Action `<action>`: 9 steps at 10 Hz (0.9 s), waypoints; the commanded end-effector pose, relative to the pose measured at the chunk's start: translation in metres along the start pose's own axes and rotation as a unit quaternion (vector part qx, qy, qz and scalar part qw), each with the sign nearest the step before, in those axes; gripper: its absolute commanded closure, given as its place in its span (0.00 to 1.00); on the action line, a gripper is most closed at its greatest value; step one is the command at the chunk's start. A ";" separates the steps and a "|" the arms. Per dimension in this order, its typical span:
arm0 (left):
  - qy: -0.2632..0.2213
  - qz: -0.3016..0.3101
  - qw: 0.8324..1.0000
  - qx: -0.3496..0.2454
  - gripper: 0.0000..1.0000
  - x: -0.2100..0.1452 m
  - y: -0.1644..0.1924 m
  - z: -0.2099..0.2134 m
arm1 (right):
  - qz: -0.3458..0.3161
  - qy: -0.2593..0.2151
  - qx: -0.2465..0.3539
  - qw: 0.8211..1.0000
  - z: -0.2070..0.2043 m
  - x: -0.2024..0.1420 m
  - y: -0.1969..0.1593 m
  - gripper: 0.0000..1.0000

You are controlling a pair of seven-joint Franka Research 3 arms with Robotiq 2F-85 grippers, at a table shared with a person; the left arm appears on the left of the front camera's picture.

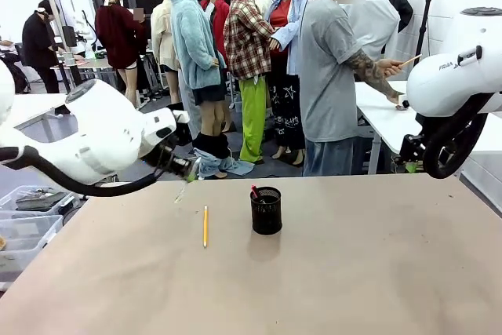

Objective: Place the pens into the pen holder.
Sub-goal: Pick up a writing instrument from the table and place it into the Pen holder.

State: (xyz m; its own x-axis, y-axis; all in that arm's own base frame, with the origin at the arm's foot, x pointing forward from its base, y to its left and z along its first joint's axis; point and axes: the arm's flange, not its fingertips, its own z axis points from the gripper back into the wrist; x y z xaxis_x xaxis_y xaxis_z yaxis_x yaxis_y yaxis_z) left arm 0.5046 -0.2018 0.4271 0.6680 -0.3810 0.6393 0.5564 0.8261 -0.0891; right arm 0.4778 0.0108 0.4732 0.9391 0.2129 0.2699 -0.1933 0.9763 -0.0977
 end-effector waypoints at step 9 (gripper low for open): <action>-0.186 -0.126 0.944 -0.243 1.00 0.012 -0.071 -0.062 | -0.003 0.005 -0.014 1.000 -0.001 -0.002 0.002 0.14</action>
State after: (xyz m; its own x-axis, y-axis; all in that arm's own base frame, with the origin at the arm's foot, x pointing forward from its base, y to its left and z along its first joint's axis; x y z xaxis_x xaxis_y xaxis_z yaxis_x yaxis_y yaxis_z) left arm 0.4979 -0.2770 0.3933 0.3419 -0.3008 0.8903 0.8916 0.4031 -0.2063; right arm 0.4778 0.0103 0.4732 0.9393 0.2120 0.2699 -0.1925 0.9765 -0.0972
